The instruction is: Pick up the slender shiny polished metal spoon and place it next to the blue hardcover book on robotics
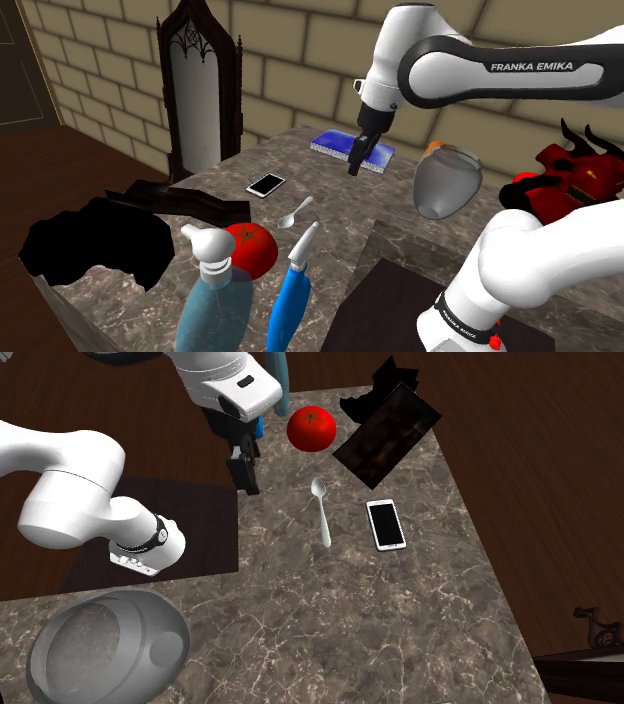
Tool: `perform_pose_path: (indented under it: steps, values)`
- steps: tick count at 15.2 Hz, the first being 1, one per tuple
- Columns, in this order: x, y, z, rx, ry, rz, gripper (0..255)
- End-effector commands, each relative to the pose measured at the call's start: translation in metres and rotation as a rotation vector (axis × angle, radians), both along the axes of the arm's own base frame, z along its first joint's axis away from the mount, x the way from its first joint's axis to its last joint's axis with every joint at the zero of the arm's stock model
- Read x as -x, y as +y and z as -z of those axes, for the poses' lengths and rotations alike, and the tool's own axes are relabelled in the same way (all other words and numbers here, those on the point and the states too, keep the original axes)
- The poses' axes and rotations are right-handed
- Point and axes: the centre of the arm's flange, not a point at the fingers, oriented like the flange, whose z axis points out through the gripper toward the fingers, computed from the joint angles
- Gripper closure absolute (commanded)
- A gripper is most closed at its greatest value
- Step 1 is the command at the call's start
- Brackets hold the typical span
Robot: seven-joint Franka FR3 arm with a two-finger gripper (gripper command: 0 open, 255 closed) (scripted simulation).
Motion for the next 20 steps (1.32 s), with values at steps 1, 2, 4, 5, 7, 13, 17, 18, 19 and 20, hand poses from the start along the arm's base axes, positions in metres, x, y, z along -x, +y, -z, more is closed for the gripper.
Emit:
perform_pose_path:
  steps: [1, 2, 4, 5, 7, 13, 17, 18, 19, 20]
  values:
    - [-0.011, 0.012, 0.016, -0.011, -0.011, -0.001, 0]
    - [-0.017, 0.018, 0.025, -0.015, -0.016, -0.002, 0]
    - [-0.029, 0.030, 0.044, -0.024, -0.024, -0.003, 0]
    - [-0.035, 0.036, 0.053, -0.029, -0.028, -0.004, 0]
    - [-0.047, 0.049, 0.071, -0.038, -0.036, -0.006, 0]
    - [-0.083, 0.087, 0.125, -0.066, -0.061, -0.010, 0]
    - [-0.108, 0.114, 0.159, -0.085, -0.078, -0.013, 0]
    - [-0.109, 0.114, 0.160, -0.085, -0.078, -0.013, 0]
    - [-0.109, 0.114, 0.165, -0.085, -0.078, -0.013, 0]
    - [-0.110, 0.114, 0.170, -0.085, -0.078, -0.013, 0]
